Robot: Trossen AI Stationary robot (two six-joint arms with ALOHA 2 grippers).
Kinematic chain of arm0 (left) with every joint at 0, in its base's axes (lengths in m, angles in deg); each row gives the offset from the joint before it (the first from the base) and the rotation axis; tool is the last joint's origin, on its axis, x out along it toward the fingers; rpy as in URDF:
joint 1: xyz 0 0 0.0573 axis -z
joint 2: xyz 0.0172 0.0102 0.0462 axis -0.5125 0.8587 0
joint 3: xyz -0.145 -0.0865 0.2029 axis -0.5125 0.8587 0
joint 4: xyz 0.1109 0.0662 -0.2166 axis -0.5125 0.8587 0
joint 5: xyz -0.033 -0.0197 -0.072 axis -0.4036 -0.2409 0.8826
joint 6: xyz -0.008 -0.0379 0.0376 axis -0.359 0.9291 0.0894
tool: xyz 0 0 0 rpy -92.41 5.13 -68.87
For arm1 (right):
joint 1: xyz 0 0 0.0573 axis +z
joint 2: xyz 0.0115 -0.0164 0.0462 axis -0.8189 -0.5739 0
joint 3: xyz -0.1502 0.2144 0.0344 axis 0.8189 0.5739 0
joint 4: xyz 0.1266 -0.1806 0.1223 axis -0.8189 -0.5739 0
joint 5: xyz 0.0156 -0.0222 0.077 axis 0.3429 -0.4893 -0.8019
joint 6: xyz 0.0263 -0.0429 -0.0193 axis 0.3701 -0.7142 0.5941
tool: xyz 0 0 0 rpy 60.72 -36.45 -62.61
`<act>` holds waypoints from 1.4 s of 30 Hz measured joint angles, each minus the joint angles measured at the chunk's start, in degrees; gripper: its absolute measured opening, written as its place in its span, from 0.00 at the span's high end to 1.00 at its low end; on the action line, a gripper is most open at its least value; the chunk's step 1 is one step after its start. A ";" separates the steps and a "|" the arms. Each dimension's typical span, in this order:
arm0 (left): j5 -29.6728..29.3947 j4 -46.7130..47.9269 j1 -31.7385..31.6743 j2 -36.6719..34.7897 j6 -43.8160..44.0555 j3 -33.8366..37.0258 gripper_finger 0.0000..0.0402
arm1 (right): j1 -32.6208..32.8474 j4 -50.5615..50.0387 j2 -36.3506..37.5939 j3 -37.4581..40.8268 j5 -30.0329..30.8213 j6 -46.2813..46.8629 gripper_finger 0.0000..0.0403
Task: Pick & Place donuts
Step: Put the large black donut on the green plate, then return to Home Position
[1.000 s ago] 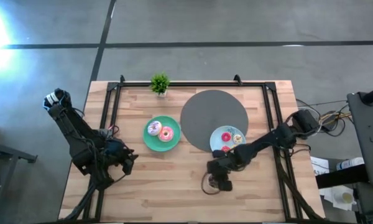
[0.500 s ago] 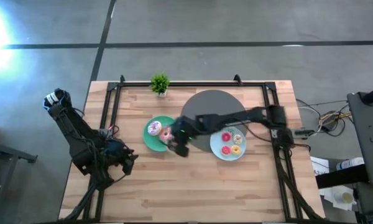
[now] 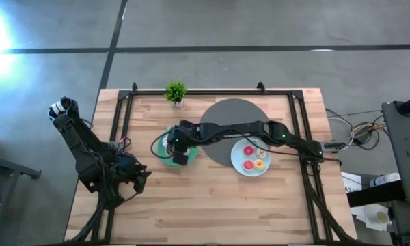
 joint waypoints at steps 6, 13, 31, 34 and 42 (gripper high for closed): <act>-0.04 1.86 0.00 0.00 0.06 0.09 0.62 | 0.86 -2.89 -1.48 -2.58 -0.11 0.05 0.75; -0.07 3.04 0.00 0.00 0.15 0.09 0.62 | 1.59 -5.06 -0.98 -2.51 1.10 1.61 0.58; -3.60 3.08 -0.05 0.20 0.32 0.19 0.62 | 2.37 -15.19 2.41 -2.47 -1.65 -0.40 0.47; -4.87 3.12 -0.30 0.20 0.07 0.19 0.62 | 2.40 -16.77 3.92 -2.47 -5.96 -1.33 0.47; -5.48 3.08 -1.24 0.11 0.22 0.19 0.62 | 4.28 -14.17 12.54 3.97 -6.43 -3.46 0.47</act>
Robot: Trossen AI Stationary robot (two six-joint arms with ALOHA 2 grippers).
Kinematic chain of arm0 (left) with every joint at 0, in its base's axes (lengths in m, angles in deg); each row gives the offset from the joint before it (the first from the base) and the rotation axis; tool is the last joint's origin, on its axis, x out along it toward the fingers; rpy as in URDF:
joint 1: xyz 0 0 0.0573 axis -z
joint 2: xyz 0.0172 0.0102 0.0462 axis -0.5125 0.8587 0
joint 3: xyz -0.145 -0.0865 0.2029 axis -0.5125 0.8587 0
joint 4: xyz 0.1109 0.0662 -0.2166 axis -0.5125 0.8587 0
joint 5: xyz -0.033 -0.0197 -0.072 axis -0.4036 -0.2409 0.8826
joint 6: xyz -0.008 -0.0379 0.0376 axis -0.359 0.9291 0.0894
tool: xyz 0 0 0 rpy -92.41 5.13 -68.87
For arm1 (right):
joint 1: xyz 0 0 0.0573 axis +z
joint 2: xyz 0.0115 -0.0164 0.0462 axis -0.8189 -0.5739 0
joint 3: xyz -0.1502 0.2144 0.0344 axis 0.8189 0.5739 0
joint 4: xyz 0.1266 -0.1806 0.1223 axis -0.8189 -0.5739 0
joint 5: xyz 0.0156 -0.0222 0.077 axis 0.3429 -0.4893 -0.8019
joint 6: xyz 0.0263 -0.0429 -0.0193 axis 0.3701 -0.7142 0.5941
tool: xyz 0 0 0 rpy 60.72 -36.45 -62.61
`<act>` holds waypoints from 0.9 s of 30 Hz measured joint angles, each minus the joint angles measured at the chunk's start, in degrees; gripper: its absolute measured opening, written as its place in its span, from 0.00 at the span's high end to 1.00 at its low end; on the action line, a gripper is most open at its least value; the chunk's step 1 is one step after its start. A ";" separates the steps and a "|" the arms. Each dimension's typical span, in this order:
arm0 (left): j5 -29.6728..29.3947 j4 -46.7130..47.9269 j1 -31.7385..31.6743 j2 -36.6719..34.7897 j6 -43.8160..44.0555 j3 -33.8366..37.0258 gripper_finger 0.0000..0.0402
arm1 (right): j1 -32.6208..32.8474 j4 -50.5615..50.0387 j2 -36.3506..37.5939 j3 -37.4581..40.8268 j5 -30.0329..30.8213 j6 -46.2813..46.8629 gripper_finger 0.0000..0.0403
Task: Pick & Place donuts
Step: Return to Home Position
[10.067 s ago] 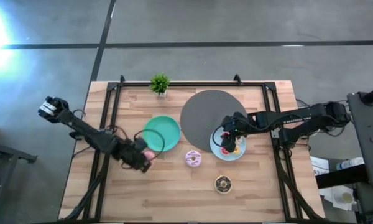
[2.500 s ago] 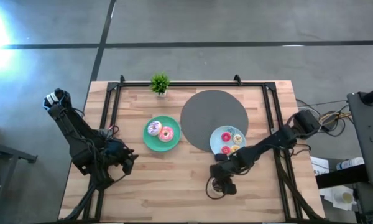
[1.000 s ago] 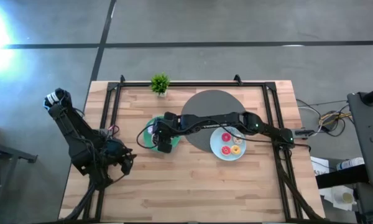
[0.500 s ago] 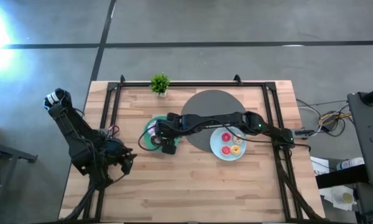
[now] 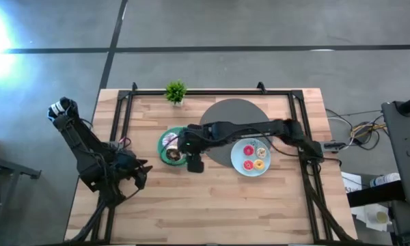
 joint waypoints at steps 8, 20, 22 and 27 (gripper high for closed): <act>-1.14 -0.44 -1.49 -0.02 0.65 0.02 0.62 | 4.39 19.20 20.48 31.70 7.75 8.10 0.47; -1.80 -5.41 -1.96 -0.04 -0.73 0.02 0.62 | 17.18 22.19 58.31 59.26 36.72 22.33 0.47; -3.53 -7.58 -2.00 -0.04 -2.49 0.02 0.62 | 18.86 22.26 63.60 61.90 37.10 24.46 0.47; -8.63 -12.41 -2.20 -0.33 -7.10 -0.10 0.62 | 21.30 22.86 75.29 66.55 36.06 38.61 0.47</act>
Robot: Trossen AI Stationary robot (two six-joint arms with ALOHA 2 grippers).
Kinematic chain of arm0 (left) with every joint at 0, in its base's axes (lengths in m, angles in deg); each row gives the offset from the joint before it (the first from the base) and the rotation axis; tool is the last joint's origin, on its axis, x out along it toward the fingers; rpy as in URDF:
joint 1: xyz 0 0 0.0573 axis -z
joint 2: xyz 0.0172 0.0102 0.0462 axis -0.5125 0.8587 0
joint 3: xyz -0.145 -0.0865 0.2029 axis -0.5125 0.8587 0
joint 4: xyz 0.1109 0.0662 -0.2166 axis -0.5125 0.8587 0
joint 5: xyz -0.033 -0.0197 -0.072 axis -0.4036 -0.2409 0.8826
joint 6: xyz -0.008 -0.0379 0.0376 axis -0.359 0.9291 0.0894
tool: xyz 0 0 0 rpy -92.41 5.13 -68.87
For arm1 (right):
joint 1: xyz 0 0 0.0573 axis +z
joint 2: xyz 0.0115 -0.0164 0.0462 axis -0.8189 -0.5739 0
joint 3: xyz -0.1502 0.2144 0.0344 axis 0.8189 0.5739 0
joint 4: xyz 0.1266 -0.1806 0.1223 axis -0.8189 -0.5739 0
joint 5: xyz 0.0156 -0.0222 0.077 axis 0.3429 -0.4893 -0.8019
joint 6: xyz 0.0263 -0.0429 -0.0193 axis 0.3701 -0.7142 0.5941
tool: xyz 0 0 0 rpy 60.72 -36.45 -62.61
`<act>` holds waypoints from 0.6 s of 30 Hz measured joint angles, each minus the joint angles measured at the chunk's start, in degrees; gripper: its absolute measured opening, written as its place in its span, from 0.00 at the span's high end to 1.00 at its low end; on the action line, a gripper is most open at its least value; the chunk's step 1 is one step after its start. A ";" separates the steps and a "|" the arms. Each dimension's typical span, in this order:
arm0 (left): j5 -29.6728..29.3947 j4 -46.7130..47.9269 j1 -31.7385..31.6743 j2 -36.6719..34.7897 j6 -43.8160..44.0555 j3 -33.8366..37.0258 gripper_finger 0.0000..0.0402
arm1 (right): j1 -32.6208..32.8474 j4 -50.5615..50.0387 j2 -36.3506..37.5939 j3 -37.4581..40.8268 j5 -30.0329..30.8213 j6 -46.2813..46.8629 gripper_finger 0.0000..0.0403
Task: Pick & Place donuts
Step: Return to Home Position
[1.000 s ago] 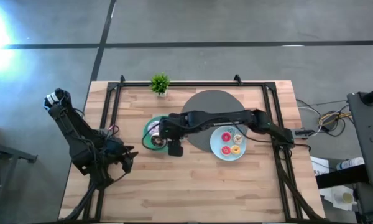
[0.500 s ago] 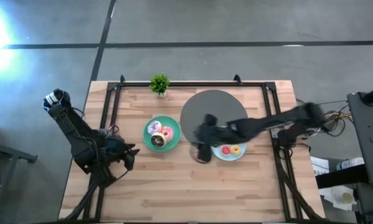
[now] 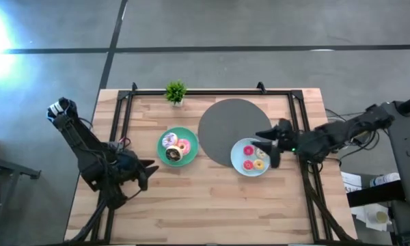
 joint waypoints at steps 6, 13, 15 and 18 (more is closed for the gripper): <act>-9.57 -9.52 -0.20 -2.41 -13.76 -0.30 0.62 | 2.32 12.66 7.97 8.12 -10.01 -8.88 0.47; -9.94 -22.19 -1.37 -4.88 -26.75 2.52 0.62 | 1.47 40.72 8.86 24.58 -16.23 -13.45 0.47; -9.28 -27.74 -2.06 -5.10 -31.17 3.97 0.62 | 0.61 43.80 8.82 27.24 -16.17 -13.15 0.47; -7.24 -36.40 -4.05 -6.01 -39.15 6.32 0.62 | -1.28 42.80 9.46 30.74 -16.09 -11.97 0.47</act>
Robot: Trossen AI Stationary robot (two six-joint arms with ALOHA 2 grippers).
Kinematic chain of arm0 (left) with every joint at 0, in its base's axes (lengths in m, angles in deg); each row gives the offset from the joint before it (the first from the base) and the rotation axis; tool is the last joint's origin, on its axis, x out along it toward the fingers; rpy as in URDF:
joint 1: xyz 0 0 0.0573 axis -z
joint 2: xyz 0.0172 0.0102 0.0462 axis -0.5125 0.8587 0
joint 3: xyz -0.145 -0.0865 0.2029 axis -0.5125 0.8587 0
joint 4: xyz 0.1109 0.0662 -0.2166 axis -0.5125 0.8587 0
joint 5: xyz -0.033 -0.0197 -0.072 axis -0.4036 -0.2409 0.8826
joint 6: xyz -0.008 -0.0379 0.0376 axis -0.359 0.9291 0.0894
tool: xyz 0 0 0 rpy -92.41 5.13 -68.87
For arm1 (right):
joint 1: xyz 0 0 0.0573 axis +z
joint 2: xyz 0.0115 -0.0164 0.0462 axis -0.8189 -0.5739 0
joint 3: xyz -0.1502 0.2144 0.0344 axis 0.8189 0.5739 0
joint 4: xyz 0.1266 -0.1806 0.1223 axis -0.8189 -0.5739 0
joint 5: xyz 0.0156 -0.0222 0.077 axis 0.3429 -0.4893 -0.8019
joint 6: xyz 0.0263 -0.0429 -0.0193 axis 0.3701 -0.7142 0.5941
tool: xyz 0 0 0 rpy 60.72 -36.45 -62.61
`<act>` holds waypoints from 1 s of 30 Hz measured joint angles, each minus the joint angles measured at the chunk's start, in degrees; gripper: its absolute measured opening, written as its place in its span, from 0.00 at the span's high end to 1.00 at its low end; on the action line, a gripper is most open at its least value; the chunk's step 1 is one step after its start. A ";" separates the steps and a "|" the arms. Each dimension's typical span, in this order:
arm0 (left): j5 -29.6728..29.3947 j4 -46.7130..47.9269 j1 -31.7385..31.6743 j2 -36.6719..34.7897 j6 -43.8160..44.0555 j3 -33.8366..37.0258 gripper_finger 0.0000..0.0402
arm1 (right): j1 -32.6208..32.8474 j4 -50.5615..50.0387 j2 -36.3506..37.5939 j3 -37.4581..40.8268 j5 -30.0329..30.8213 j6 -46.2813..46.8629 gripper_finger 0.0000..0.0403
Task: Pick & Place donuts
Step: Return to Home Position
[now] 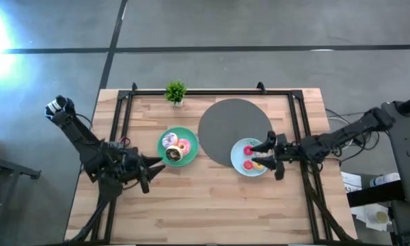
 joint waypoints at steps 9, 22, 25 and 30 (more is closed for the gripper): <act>12.83 -3.87 -4.48 -12.93 -21.42 1.37 0.62 | -4.25 0.34 10.64 9.36 -0.95 2.77 0.47; 20.01 -40.33 -8.94 -30.64 -42.46 25.32 0.62 | -4.36 -0.26 21.74 16.24 -0.47 2.39 0.47; 25.75 -53.91 -10.27 -30.66 -45.72 31.62 0.62 | -4.36 -0.27 21.75 17.25 -0.47 2.39 0.47; 30.23 -59.99 -10.88 -30.90 -43.64 37.78 0.62 | -4.36 -0.18 21.47 19.18 -0.47 2.41 0.47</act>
